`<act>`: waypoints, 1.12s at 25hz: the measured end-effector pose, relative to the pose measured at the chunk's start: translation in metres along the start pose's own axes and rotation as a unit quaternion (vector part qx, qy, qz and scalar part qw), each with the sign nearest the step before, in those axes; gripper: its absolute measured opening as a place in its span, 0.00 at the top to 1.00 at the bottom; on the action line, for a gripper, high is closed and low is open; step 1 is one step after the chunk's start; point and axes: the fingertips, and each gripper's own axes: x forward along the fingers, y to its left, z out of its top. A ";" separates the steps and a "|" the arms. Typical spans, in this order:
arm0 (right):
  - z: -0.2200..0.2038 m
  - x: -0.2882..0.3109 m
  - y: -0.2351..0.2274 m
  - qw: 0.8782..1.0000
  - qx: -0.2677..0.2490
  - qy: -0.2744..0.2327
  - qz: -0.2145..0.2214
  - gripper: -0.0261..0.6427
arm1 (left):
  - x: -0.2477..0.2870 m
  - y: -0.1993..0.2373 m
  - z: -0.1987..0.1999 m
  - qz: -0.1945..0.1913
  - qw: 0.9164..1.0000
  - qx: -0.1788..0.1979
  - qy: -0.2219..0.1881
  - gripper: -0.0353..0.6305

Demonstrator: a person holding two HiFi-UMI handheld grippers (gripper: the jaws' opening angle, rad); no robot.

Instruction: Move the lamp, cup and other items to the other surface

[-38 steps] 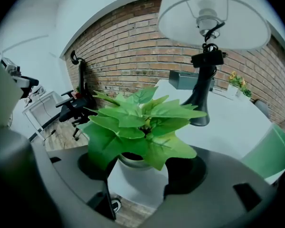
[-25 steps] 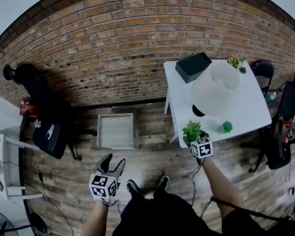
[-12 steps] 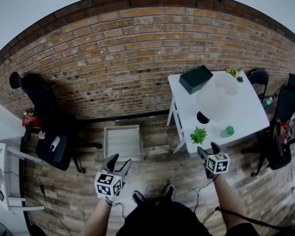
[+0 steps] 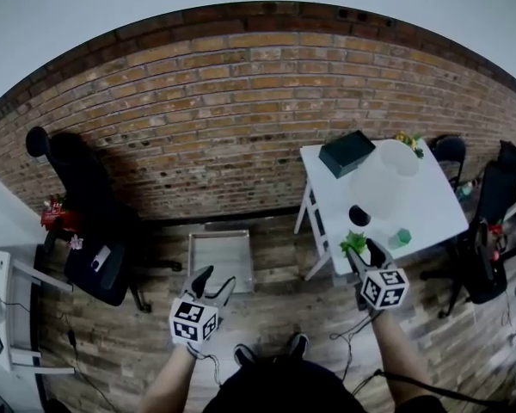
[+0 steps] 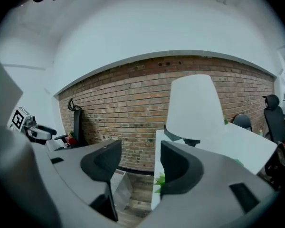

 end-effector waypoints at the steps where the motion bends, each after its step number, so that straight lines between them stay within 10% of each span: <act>1: 0.008 0.002 0.010 1.000 -0.008 -0.006 0.008 0.57 | -0.003 0.003 0.005 0.002 1.000 0.001 -0.005 0.57; 28: 0.113 -0.006 0.093 0.983 -0.117 -0.122 0.068 0.95 | -0.032 0.019 0.065 0.034 0.997 -0.004 -0.069 0.58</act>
